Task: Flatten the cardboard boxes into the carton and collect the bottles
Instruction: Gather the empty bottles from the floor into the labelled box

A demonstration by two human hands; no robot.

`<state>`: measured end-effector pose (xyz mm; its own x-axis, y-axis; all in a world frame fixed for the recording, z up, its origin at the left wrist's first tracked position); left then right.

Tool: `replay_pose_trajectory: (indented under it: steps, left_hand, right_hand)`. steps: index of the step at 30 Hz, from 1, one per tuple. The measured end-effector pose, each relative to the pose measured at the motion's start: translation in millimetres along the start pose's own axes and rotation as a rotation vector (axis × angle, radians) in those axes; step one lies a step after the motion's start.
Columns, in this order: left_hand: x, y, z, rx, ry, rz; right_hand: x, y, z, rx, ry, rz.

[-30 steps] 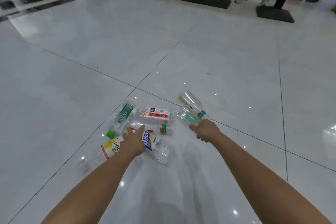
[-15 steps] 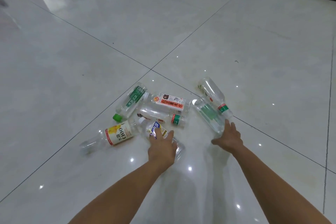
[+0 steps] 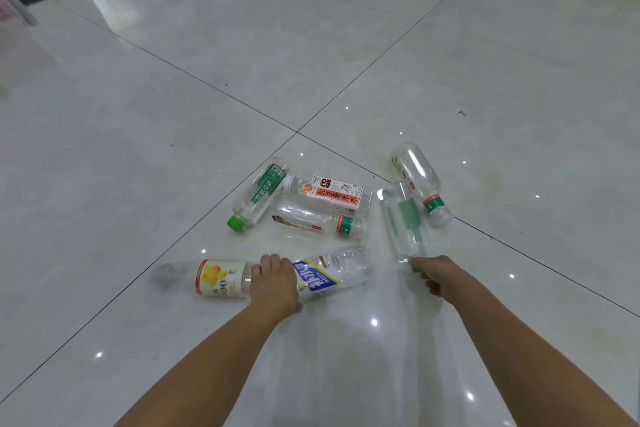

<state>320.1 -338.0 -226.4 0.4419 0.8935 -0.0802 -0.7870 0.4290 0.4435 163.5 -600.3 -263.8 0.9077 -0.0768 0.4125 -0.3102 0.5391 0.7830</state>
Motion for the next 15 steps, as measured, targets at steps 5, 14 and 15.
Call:
replay_pose_trajectory:
  steps: [5, 14, 15]
  left_hand:
    - [7, 17, -28, 0.101, 0.326, 0.119]
    - [-24, 49, -86, 0.419, 1.272, 0.41]
    - [-30, 51, -89, 0.447, 1.339, 0.432]
  right_hand:
    - [15, 14, -16, 0.08, -0.255, -0.006]
    - [5, 30, -41, 0.277, -0.179, -0.161]
    - [2, 33, -42, 0.295, -0.162, -0.178]
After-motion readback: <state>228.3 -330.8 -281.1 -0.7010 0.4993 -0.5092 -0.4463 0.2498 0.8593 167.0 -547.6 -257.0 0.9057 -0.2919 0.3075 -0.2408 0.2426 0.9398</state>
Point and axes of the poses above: each hand's wrist, its own y-axis away from the middle knuckle, its own z-axis out of the back of the hand, x = y × z, the point moved 10 cm from there along -y, towards the middle knuckle, and after that the axes turned 10 degrees about y, right-handed, at the moved point
